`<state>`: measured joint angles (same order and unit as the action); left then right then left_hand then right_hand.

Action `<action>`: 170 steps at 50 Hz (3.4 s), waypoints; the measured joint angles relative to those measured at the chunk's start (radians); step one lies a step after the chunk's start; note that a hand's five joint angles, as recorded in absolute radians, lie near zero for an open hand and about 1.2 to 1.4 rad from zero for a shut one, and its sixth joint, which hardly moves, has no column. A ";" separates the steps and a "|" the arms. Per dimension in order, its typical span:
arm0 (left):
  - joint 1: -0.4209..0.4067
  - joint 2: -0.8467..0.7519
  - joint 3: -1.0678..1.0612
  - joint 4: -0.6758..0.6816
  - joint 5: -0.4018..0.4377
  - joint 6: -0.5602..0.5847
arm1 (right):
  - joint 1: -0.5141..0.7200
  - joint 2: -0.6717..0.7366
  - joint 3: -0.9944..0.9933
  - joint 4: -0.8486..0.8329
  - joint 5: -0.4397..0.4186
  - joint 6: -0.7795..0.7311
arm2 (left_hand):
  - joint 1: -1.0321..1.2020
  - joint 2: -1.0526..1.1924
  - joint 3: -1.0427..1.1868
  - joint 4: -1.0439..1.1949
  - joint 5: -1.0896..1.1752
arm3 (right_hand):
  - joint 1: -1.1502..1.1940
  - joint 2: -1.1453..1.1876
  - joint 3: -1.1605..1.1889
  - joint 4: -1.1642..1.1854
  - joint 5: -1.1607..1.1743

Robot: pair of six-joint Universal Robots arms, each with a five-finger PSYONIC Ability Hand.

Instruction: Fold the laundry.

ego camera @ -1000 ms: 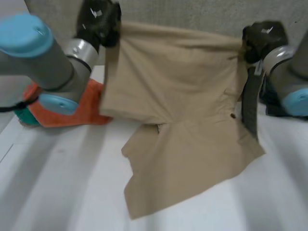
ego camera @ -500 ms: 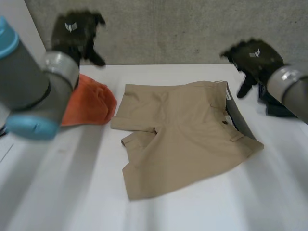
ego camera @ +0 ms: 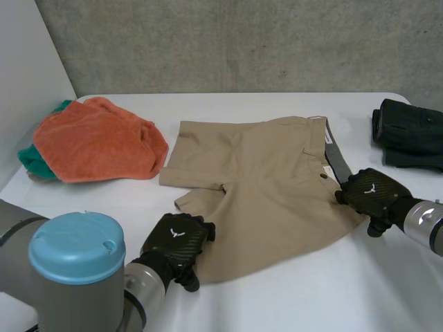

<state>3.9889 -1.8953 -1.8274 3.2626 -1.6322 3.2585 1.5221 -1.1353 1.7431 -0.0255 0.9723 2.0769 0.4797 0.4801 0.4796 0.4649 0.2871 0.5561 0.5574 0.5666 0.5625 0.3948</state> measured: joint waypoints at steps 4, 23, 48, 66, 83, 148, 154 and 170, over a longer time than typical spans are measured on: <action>0.005 -0.033 0.012 0.036 0.000 0.008 | 0.003 0.037 0.007 -0.070 -0.004 0.006 | 0.000 0.000 0.000 0.000 0.000 | 0.054 0.054 0.047 0.048 0.045; 0.009 -0.125 0.029 0.179 -0.005 0.137 | 0.028 0.096 -0.036 -0.175 0.004 0.093 | 0.636 0.690 0.708 0.731 0.721 | 0.519 0.585 0.619 0.631 0.609; -0.079 0.199 0.110 -0.608 0.047 0.177 | -0.031 -0.288 -0.051 0.715 0.176 -0.106 | 0.639 0.715 0.712 0.734 0.725 | 0.523 0.591 0.624 0.634 0.614; 0.197 -0.214 0.550 -0.045 0.055 0.198 | 0.213 0.017 -0.399 0.191 0.296 0.398 | 0.657 0.716 0.712 0.735 0.726 | 0.548 0.593 0.624 0.634 0.625; 0.281 -0.650 1.029 0.129 0.123 0.251 | 0.336 0.460 -0.772 -0.199 0.561 0.368 | -0.205 -0.122 -0.099 -0.098 -0.086 | -0.329 -0.333 -0.338 -0.328 -0.336; 0.215 -0.211 0.375 0.155 -0.098 0.248 | 0.103 0.139 -0.155 -0.235 0.341 0.381 | -0.255 -0.255 -0.261 -0.244 -0.238 | 0.523 0.608 0.614 0.634 0.598; 0.214 -0.093 0.325 0.156 -0.096 0.244 | 0.095 0.075 -0.146 -0.213 0.403 0.283 | -0.255 -0.256 -0.261 -0.244 -0.238 | 0.530 0.608 0.614 0.634 0.598; 0.215 0.022 0.218 0.159 -0.079 0.236 | 0.486 0.044 -0.232 -0.411 0.366 -0.111 | -0.255 -0.258 -0.262 -0.246 -0.238 | 0.566 0.619 0.623 0.635 0.606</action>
<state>4.2036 -1.8734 -1.6090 3.4217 -1.7111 3.4941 2.0079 -1.0914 1.5109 -0.4364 1.3379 1.9664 0.2251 0.2225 0.2181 0.2188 0.0494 1.1224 1.1761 1.1898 1.1977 1.0006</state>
